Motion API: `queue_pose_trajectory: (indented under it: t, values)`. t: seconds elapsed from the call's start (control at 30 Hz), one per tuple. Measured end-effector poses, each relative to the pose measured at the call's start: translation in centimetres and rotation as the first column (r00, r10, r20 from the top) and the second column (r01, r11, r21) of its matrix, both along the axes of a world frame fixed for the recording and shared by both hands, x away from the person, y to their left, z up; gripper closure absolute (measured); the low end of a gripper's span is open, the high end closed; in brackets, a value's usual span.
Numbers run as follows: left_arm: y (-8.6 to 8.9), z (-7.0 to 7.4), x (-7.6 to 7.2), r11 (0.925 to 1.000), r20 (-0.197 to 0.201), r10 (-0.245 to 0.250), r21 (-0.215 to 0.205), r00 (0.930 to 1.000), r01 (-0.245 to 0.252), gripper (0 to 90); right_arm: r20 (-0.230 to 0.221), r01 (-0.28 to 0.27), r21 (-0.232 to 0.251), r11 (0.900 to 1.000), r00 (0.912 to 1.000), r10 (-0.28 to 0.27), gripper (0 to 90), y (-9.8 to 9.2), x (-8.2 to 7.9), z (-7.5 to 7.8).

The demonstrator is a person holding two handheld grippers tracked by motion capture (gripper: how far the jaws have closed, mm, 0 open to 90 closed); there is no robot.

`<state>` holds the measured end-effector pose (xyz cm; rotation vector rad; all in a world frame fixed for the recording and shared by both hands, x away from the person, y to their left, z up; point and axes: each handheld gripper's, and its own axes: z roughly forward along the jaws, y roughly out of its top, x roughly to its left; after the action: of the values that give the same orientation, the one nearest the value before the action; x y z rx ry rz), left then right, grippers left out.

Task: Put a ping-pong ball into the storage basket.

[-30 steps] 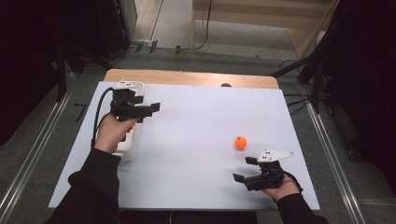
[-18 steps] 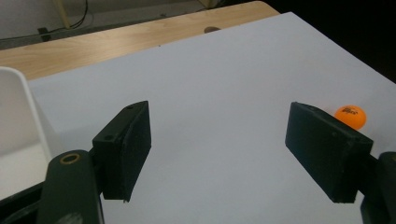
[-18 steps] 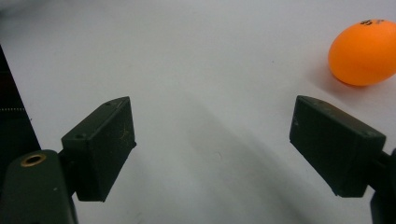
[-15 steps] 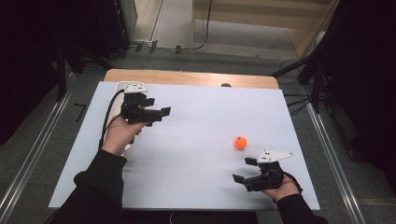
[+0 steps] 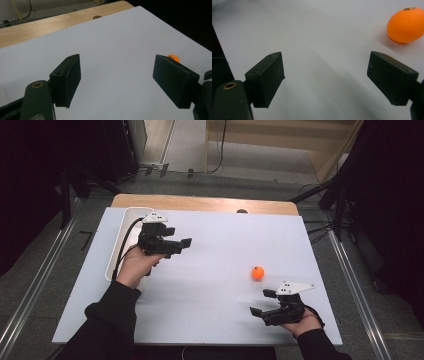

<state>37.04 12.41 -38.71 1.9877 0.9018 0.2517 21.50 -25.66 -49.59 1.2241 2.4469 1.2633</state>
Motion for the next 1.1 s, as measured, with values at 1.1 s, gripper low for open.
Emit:
queue_pose_trajectory:
  t: [1.1]
  values:
    - [-5.1, -1.4, -1.3, 0.9952, 0.023, -0.097, 0.015, 0.995, 0.096, 22.7, 0.004, 0.023, -0.007, 1.0, 0.9997, -0.023, 12.6, -0.4, -0.5, -0.2]
